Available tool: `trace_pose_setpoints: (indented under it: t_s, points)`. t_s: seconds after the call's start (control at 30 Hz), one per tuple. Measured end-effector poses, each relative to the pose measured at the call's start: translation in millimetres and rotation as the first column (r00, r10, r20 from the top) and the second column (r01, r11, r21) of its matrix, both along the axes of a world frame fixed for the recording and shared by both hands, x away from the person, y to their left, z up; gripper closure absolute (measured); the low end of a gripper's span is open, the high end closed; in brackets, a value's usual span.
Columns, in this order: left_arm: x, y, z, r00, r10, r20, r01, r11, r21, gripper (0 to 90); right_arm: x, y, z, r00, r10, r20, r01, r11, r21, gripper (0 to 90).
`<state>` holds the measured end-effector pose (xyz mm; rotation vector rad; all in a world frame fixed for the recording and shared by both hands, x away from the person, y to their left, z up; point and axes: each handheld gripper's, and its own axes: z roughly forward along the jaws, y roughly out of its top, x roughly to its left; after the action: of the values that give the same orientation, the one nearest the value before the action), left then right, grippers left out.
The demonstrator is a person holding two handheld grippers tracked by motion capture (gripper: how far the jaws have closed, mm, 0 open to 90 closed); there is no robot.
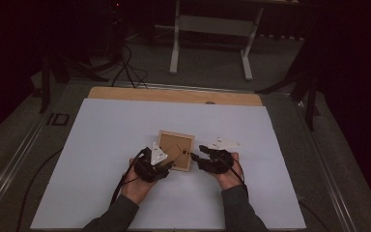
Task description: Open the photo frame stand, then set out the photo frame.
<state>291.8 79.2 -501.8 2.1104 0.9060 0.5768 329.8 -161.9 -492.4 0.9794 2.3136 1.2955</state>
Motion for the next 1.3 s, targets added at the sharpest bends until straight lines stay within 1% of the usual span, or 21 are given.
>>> trace_pose_setpoints:
  t_s: [0.43, 0.53, 0.67, 0.7, 0.73, 0.87, 1.0, 1.07, 1.13, 1.17, 1.2, 1.23, 1.3]
  points:
    - [-8.9, -0.3, -3.6, 0.9993, -0.006, 0.037, 0.005, 0.9995, 0.031, 54.4, 0.3, -2.1, 2.1, 1.0, -0.004, 0.001, 0.004, 1.0, 0.009, 49.1]
    - [-10.4, 0.0, -4.4, 0.9992, -0.008, 0.039, 0.007, 0.9995, 0.031, 54.5, 0.8, -1.9, 2.0, 1.0, -0.002, -0.002, 0.002, 0.9999, 0.013, 48.8]
    - [-12.2, 0.8, -5.7, 0.999, -0.012, 0.043, 0.01, 0.9993, 0.036, 54.6, 2.6, -2.3, 2.2, 0.9999, 0.004, -0.013, -0.003, 0.9992, 0.041, 48.7]
    - [-12.2, 0.8, -5.7, 0.999, -0.012, 0.043, 0.01, 0.9993, 0.036, 54.6, 2.6, -2.3, 2.2, 0.9999, 0.004, -0.013, -0.003, 0.9992, 0.041, 48.7]
    - [-12.9, 1.0, -5.9, 0.9988, -0.014, 0.047, 0.012, 0.9991, 0.04, 54.6, 4.1, -1.7, 3.7, 0.9999, 0.006, -0.013, -0.005, 0.9988, 0.049, 48.7]
    - [-14.9, 1.6, -7.6, 0.9984, -0.016, 0.054, 0.014, 0.999, 0.042, 54.6, 7.7, 1.2, 6.8, 0.9998, 0.02, -0.01, -0.019, 0.9984, 0.053, 48.7]
    - [-16.4, 2.5, -8.8, 0.9979, -0.022, 0.06, 0.019, 0.9988, 0.045, 54.7, 16.0, 6.8, 3.9, 0.9989, 0.036, -0.031, -0.034, 0.9977, 0.058, 46.8]
    - [-16.9, 3.2, -9.6, 0.9977, -0.026, 0.063, 0.023, 0.9987, 0.046, 54.7, 20.7, 9.3, 2.2, 0.9977, 0.046, -0.05, -0.042, 0.9964, 0.074, 46.1]
    - [-16.9, 3.2, -9.6, 0.9977, -0.026, 0.063, 0.023, 0.9987, 0.046, 54.7, 22.6, 10.6, 2.0, 0.997, 0.052, -0.058, -0.048, 0.9957, 0.08, 46.1]
    - [-17.0, 3.7, -9.9, 0.9975, -0.028, 0.064, 0.025, 0.9987, 0.044, 54.7, 26.9, 12.8, 3.0, 0.9958, 0.068, -0.062, -0.062, 0.994, 0.091, 45.3]
    - [-17.2, 3.7, -9.7, 0.9975, -0.028, 0.066, 0.025, 0.9988, 0.043, 54.7, 26.9, 12.8, 3.0, 0.9958, 0.068, -0.062, -0.062, 0.994, 0.091, 45.3]
    - [-17.4, 3.8, -9.5, 0.9974, -0.029, 0.065, 0.027, 0.9988, 0.042, 54.7, 28.9, 13.3, 4.9, 0.9949, 0.079, -0.063, -0.072, 0.9917, 0.106, 45.2]
    - [-17.4, 4.0, -9.5, 0.9975, -0.029, 0.064, 0.027, 0.9989, 0.039, 54.7, 29.5, 13.4, 5.7, 0.9946, 0.082, -0.063, -0.075, 0.9912, 0.109, 45.3]
